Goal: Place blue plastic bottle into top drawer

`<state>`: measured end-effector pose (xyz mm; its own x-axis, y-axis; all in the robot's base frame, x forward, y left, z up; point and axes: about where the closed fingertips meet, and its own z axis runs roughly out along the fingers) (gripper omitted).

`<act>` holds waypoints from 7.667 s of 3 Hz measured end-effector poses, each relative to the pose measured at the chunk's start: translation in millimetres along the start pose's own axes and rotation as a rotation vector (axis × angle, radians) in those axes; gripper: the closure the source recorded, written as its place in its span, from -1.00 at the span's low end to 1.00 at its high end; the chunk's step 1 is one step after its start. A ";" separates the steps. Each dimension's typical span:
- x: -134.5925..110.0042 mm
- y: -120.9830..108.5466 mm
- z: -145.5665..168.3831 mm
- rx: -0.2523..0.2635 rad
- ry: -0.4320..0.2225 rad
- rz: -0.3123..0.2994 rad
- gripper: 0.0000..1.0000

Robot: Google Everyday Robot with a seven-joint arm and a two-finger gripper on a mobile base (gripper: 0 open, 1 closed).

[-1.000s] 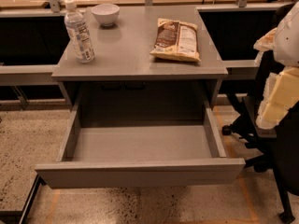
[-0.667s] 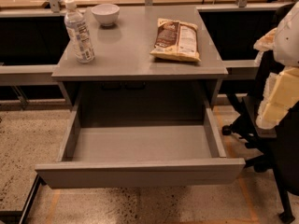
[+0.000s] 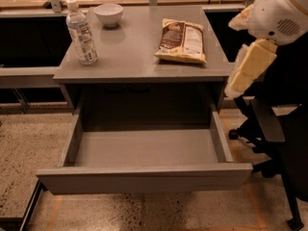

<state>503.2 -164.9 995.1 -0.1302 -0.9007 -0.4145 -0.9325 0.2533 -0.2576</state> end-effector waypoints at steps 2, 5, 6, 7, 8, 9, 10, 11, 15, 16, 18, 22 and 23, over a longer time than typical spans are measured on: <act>-104.2 -64.9 33.1 -0.036 -0.245 -0.061 -1.00; -126.5 -73.8 67.1 -0.051 -0.367 0.003 -1.00; -161.8 -104.8 115.3 -0.071 -0.489 0.026 -1.00; -205.2 -134.5 169.5 -0.122 -0.601 0.039 -1.00; -256.9 -156.5 220.8 -0.172 -0.704 0.041 -1.00; -260.6 -168.6 218.3 -0.152 -0.726 0.043 -1.00; -260.4 -162.3 227.5 -0.169 -0.737 0.091 -1.00; -290.2 -162.8 254.8 -0.172 -0.812 0.100 -1.00; -391.4 -156.2 346.5 -0.255 -0.929 0.064 -0.19; -377.3 -165.1 329.9 -0.215 -0.897 0.084 0.30; -305.3 -154.3 211.1 -0.091 -0.848 0.128 1.00; -240.4 -39.1 156.5 -0.170 -0.988 0.145 1.00; -241.8 -28.5 168.4 -0.160 -0.951 0.130 1.00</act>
Offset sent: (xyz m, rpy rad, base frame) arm 0.1403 0.1472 0.0534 0.3521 -0.0790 0.2197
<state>618.1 105.1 955.6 0.0258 -0.1896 -0.9815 -0.9739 0.2165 -0.0674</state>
